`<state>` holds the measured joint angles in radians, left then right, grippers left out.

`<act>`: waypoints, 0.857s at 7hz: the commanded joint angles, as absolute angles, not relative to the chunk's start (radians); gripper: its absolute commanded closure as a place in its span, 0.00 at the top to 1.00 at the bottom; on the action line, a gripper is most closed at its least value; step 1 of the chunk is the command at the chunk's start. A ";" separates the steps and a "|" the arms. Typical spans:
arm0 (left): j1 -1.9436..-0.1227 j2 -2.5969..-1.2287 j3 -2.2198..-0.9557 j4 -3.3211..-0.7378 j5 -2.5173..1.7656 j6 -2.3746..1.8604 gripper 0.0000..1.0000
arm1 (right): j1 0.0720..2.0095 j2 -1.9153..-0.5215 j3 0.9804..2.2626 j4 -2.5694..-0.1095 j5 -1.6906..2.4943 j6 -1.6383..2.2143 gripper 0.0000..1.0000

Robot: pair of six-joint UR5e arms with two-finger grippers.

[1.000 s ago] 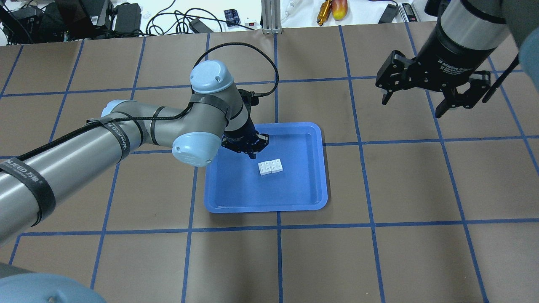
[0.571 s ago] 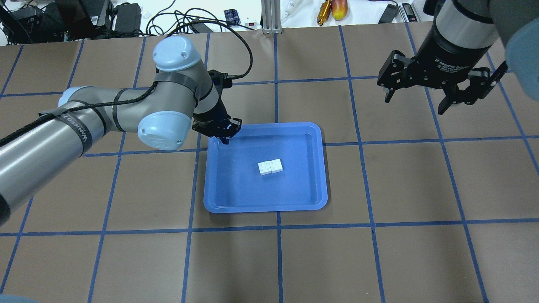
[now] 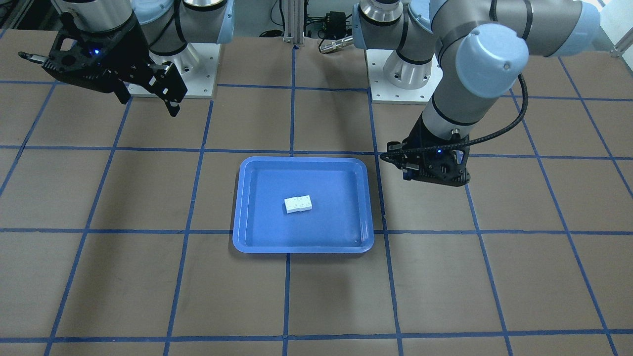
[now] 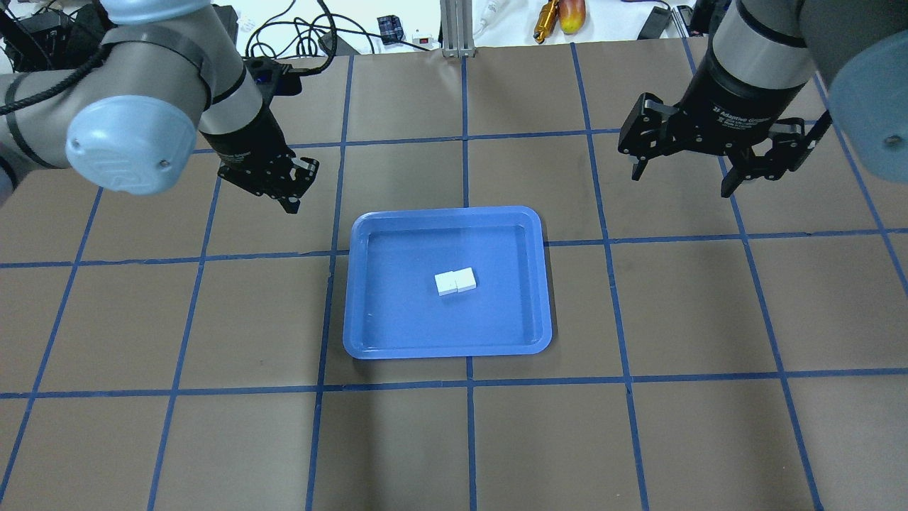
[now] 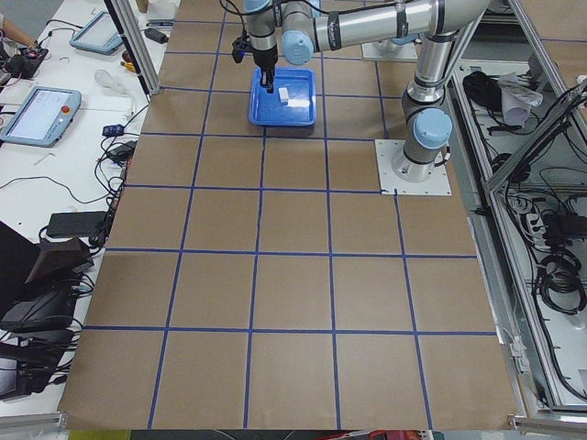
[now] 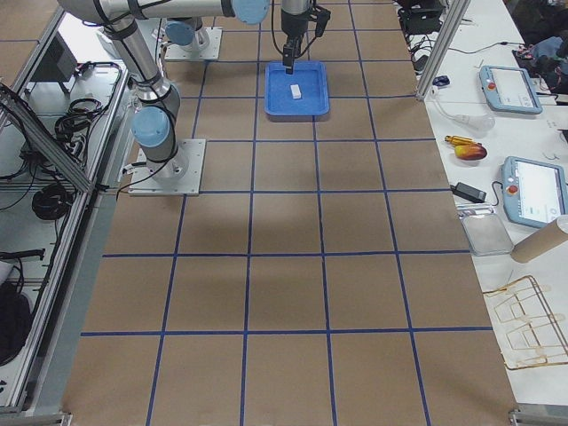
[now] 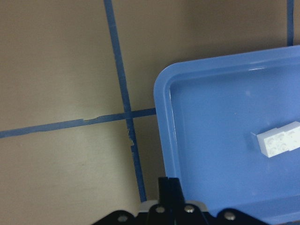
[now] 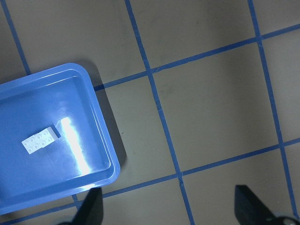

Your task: Assemble white blocks and place on blue tray

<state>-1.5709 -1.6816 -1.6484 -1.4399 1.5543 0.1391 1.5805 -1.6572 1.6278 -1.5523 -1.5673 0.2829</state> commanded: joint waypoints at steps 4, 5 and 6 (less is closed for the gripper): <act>-1.533 -1.528 -1.586 -1.569 1.560 0.181 0.71 | 1.568 -1.661 1.629 -1.552 -1.569 0.133 1.00; -1.537 -1.529 -1.580 -1.565 1.559 0.178 0.81 | 1.569 -1.663 1.631 -1.551 -1.571 0.136 1.00; -1.539 -1.534 -1.572 -1.566 1.559 0.178 0.85 | 1.571 -1.663 1.631 -1.548 -1.575 0.137 1.00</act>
